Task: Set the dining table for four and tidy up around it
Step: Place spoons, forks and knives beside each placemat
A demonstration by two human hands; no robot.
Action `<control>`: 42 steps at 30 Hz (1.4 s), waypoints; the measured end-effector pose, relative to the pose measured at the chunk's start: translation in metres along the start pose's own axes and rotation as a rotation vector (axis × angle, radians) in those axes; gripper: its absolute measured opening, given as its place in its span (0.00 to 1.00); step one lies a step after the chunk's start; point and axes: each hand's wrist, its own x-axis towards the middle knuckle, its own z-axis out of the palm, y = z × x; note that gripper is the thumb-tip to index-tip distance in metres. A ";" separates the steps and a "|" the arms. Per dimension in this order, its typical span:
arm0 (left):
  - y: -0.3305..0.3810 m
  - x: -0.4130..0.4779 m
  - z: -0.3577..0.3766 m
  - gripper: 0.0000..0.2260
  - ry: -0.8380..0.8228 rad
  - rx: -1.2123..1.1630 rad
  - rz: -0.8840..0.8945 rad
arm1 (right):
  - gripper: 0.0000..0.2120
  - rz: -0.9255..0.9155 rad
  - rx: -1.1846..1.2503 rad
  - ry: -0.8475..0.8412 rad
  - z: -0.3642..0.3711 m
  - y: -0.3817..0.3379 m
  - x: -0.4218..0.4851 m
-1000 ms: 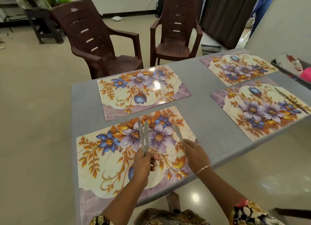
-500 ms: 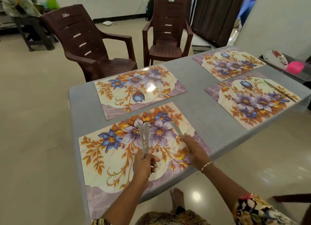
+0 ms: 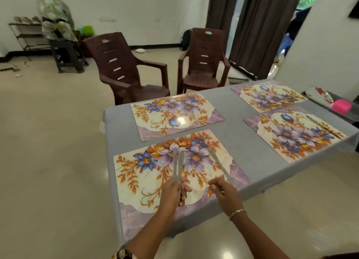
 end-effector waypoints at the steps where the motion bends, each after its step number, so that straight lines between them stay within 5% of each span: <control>1: 0.001 -0.007 -0.006 0.11 -0.010 -0.005 0.009 | 0.07 0.007 0.020 -0.044 0.004 -0.008 -0.005; 5: 0.001 -0.043 -0.035 0.09 -0.026 0.032 0.038 | 0.16 0.043 0.206 -0.159 0.025 -0.041 -0.034; 16: 0.007 -0.087 -0.159 0.06 0.010 0.000 0.068 | 0.06 0.321 0.862 -0.422 0.123 -0.163 -0.073; 27: 0.063 -0.022 -0.385 0.05 0.057 -0.022 0.085 | 0.03 0.352 0.833 -0.539 0.324 -0.318 -0.030; 37: 0.130 0.056 -0.499 0.06 0.159 -0.001 0.071 | 0.09 0.490 0.867 -0.351 0.400 -0.389 0.066; 42: 0.165 0.122 -0.520 0.09 0.083 0.091 0.075 | 0.09 0.567 0.911 -0.213 0.415 -0.394 0.141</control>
